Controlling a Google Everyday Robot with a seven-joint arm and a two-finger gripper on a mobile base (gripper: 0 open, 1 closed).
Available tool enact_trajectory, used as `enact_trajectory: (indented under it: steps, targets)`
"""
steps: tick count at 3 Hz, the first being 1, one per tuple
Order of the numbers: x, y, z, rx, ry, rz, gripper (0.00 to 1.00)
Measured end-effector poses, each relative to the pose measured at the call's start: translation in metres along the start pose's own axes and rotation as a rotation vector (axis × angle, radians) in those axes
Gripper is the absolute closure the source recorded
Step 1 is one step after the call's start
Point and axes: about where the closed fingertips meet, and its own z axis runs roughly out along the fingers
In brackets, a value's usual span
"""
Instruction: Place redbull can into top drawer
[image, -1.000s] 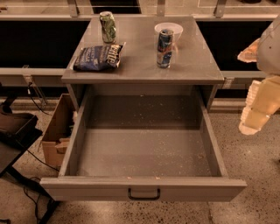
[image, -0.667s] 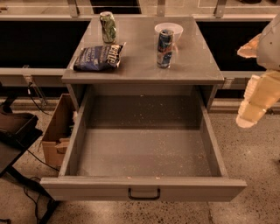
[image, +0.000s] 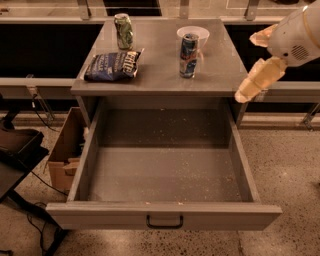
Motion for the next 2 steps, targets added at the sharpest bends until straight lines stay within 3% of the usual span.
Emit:
enact_trajectory:
  steps: [1, 2]
  targets:
    - [-0.023, -0.041, 0.053, 0.014, -0.233, 0.052, 0.0]
    - [-0.038, -0.055, 0.093, 0.001, -0.394, 0.105, 0.0]
